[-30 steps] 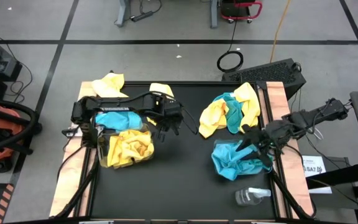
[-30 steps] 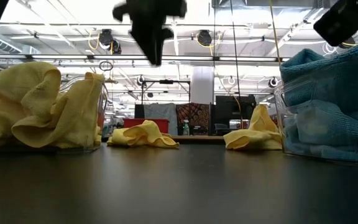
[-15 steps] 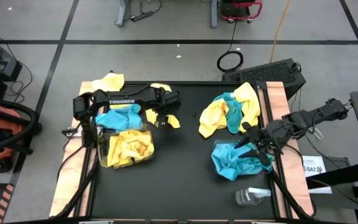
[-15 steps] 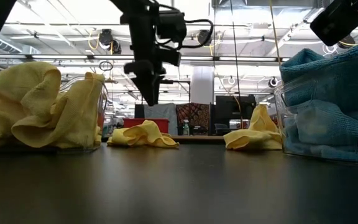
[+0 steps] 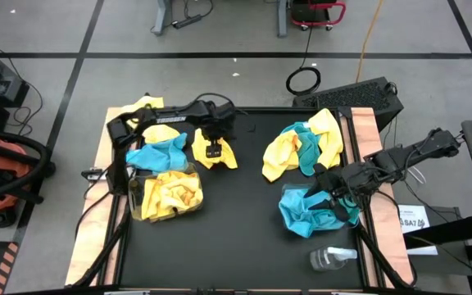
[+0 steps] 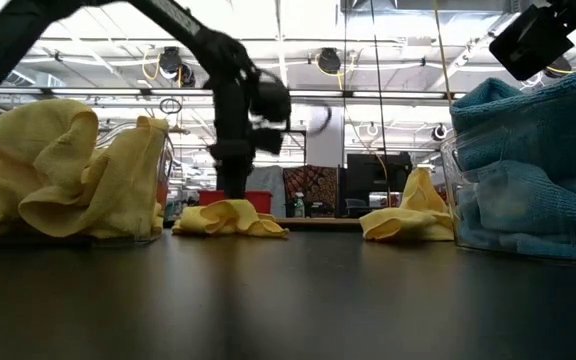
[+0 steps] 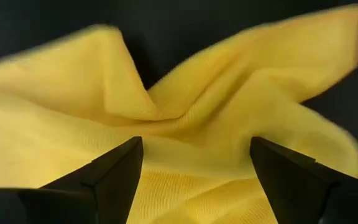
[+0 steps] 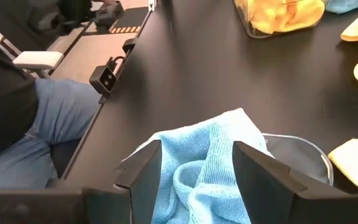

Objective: Sort microfiber towel by color & place in baskets
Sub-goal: Put the yellow microfiber towel into the left transparent bin

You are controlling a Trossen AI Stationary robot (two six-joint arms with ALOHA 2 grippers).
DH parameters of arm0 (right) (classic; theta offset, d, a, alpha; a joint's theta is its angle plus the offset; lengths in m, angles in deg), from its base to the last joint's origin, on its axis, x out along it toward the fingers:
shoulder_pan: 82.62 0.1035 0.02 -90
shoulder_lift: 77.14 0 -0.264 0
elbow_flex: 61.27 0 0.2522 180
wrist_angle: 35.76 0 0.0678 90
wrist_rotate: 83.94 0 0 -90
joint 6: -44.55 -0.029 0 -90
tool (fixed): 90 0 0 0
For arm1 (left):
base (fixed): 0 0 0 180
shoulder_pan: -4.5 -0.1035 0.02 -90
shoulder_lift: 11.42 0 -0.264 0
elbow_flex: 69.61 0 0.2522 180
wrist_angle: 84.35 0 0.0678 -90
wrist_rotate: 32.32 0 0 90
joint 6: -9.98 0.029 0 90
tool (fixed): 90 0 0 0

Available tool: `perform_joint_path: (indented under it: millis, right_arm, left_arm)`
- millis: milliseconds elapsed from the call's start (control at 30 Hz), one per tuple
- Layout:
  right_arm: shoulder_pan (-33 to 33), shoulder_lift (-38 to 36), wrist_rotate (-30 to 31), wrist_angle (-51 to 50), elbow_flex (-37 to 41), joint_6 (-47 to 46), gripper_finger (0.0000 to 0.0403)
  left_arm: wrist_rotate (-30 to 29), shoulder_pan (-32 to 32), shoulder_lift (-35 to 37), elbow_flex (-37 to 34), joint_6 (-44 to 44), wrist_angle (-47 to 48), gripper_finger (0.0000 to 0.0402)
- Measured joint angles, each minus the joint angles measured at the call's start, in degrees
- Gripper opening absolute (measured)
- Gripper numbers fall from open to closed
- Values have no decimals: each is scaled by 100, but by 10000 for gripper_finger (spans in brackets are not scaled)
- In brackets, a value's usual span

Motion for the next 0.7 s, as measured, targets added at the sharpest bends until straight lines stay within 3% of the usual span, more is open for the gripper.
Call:
perform_joint_path:
  millis: [267,400,533,700]
  right_arm:
    - [0,210,-26,115,0,-8,190]
    - [0,260,-20,117,0,-16,190]
    - [0,279,-18,152,0,-17,190]
    - [0,279,-15,187,0,-13,190]
  left_arm:
    - [42,-157,-683,-1,-70,65,304]
    - [80,-152,-706,9,182,66,279]
    - [108,-138,-684,9,314,61,208]
    - [435,-116,-686,44,377,491,66]
